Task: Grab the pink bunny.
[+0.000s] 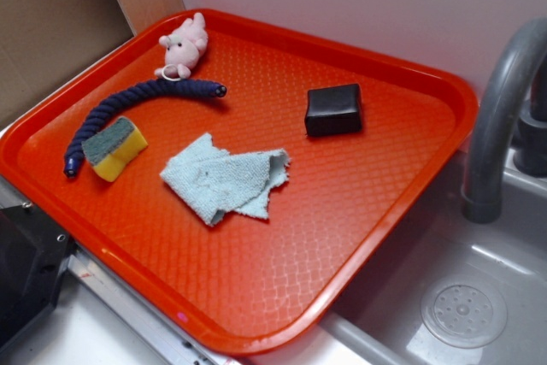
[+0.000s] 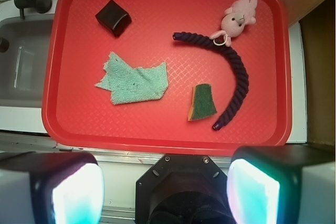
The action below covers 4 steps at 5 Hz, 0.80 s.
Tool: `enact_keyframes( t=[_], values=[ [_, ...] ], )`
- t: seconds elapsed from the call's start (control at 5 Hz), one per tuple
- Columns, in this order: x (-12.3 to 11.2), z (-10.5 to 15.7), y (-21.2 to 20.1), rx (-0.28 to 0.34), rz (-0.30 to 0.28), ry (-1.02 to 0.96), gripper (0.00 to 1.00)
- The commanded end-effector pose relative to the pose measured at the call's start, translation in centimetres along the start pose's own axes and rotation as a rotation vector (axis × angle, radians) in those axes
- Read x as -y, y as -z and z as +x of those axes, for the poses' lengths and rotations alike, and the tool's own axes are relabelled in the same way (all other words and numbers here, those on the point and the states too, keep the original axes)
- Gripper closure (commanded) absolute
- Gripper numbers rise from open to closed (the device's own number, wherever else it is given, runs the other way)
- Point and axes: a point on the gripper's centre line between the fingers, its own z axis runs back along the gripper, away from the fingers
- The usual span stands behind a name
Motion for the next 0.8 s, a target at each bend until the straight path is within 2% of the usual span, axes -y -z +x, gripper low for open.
enact_keyframes(
  t=[0.0, 0.2, 0.6],
  values=[
    [0.0, 0.0, 0.0, 0.000, 0.000, 0.000, 0.00],
    [-1.3, 1.8, 2.3, 0.042, -0.001, -0.209, 0.00],
    [-4.7, 5.1, 6.6, 0.207, 0.068, -0.481, 0.00]
  ],
)
